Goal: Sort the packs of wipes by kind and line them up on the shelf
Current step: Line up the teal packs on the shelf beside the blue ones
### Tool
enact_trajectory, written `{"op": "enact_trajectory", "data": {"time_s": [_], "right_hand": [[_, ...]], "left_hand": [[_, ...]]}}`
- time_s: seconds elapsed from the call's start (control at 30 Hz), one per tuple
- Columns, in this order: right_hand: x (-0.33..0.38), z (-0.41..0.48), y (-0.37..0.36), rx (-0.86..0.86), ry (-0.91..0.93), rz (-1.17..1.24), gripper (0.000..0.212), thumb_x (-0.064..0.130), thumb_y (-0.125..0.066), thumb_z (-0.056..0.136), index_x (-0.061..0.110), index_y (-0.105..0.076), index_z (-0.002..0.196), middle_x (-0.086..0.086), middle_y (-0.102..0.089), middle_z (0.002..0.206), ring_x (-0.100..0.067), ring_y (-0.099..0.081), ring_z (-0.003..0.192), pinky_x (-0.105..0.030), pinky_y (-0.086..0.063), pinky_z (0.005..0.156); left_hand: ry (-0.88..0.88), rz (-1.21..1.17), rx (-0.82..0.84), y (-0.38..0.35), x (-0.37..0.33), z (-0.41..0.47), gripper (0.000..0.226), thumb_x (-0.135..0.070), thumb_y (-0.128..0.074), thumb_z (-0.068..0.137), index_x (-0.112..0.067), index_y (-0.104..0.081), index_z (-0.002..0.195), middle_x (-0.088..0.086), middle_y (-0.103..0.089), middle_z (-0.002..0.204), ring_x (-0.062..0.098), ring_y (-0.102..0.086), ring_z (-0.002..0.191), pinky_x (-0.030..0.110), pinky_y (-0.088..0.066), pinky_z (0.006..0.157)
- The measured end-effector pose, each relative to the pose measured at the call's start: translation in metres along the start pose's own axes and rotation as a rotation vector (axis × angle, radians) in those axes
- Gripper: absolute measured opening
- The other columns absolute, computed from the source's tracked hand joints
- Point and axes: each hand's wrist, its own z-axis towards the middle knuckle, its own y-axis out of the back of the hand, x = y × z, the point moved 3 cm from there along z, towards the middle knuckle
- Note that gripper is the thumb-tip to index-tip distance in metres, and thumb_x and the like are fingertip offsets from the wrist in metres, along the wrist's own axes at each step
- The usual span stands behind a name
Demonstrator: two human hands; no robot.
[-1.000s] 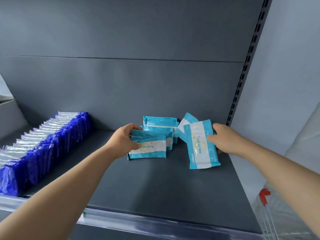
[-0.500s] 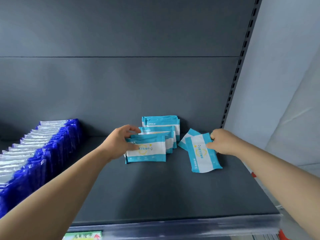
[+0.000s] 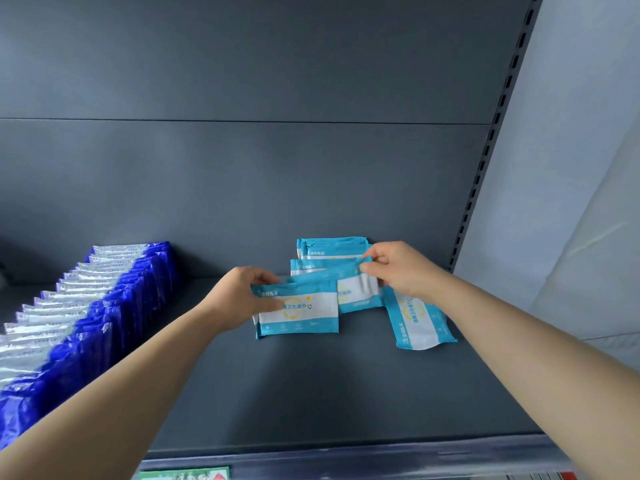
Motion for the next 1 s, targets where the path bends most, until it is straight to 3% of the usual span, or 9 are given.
{"op": "enact_trajectory", "data": {"time_s": [0.1,0.27,0.4,0.53,0.63,0.73,0.83,1.0], "right_hand": [[0.002,-0.003,0.009,-0.056,-0.037,0.058,0.008,0.020,-0.053,0.093,0.019,-0.059,0.088,-0.004,-0.068,0.089,-0.018,-0.062,0.078,-0.033,-0.048,0.070],[0.008,-0.007,0.017,-0.087,-0.040,0.045,0.013,0.021,-0.049,0.097,0.014,-0.059,0.103,-0.004,-0.069,0.095,-0.019,-0.066,0.084,-0.029,-0.047,0.066],[0.022,-0.011,0.012,-0.044,0.026,0.162,0.011,0.020,-0.053,0.096,0.019,-0.064,0.097,-0.002,-0.071,0.091,-0.012,-0.067,0.078,-0.028,-0.050,0.068],[0.029,-0.011,0.003,0.017,0.035,0.206,0.013,0.025,-0.056,0.095,0.022,-0.068,0.097,-0.001,-0.073,0.092,-0.014,-0.069,0.081,-0.033,-0.052,0.072],[0.029,-0.010,-0.001,0.034,-0.001,0.255,0.015,0.028,-0.057,0.094,0.020,-0.069,0.098,0.000,-0.074,0.091,-0.013,-0.069,0.080,-0.032,-0.053,0.072],[0.020,-0.014,-0.004,0.113,-0.102,0.464,0.013,0.015,-0.061,0.092,0.013,-0.065,0.104,-0.007,-0.072,0.104,-0.018,-0.069,0.096,-0.037,-0.055,0.086],[0.008,-0.019,-0.011,0.140,-0.144,0.469,0.025,-0.002,-0.066,0.085,0.008,-0.063,0.107,-0.010,-0.072,0.106,-0.021,-0.070,0.095,-0.036,-0.058,0.083],[0.017,-0.013,-0.005,0.011,-0.063,0.395,0.026,0.005,-0.059,0.091,0.011,-0.060,0.117,-0.007,-0.070,0.109,-0.019,-0.070,0.094,-0.035,-0.059,0.079]], "left_hand": [[0.019,0.033,0.018,0.004,0.009,-0.004,0.017,-0.013,-0.080,0.075,-0.016,-0.069,0.088,-0.001,-0.072,0.086,0.015,-0.064,0.073,0.033,-0.054,0.072],[0.032,-0.261,0.002,0.004,0.001,-0.009,0.027,0.000,-0.080,0.073,-0.014,-0.064,0.089,-0.006,-0.071,0.073,0.010,-0.064,0.064,0.018,-0.053,0.061],[0.030,-0.455,0.041,-0.004,-0.020,-0.008,0.031,0.001,-0.080,0.072,-0.009,-0.062,0.095,0.005,-0.075,0.084,0.021,-0.073,0.073,0.031,-0.060,0.067],[0.024,-0.414,0.166,-0.019,-0.033,-0.009,0.022,-0.002,-0.074,0.080,-0.011,-0.066,0.099,0.002,-0.076,0.089,0.019,-0.074,0.081,0.032,-0.060,0.072],[0.034,-0.430,0.219,-0.025,-0.035,-0.010,0.019,-0.002,-0.071,0.084,-0.009,-0.066,0.101,0.001,-0.076,0.091,0.016,-0.074,0.080,0.025,-0.059,0.065],[0.056,-0.446,0.169,-0.025,-0.030,-0.011,0.018,-0.003,-0.071,0.084,-0.007,-0.064,0.101,0.002,-0.076,0.093,0.016,-0.074,0.080,0.029,-0.060,0.068],[0.076,-0.490,0.135,-0.027,-0.024,-0.012,0.020,-0.005,-0.071,0.084,-0.007,-0.062,0.102,0.001,-0.076,0.094,0.017,-0.074,0.082,0.034,-0.061,0.072],[0.047,-0.361,0.085,-0.027,-0.018,-0.011,0.020,-0.016,-0.074,0.083,-0.014,-0.062,0.099,-0.004,-0.076,0.092,0.013,-0.074,0.081,0.040,-0.060,0.077]]}}
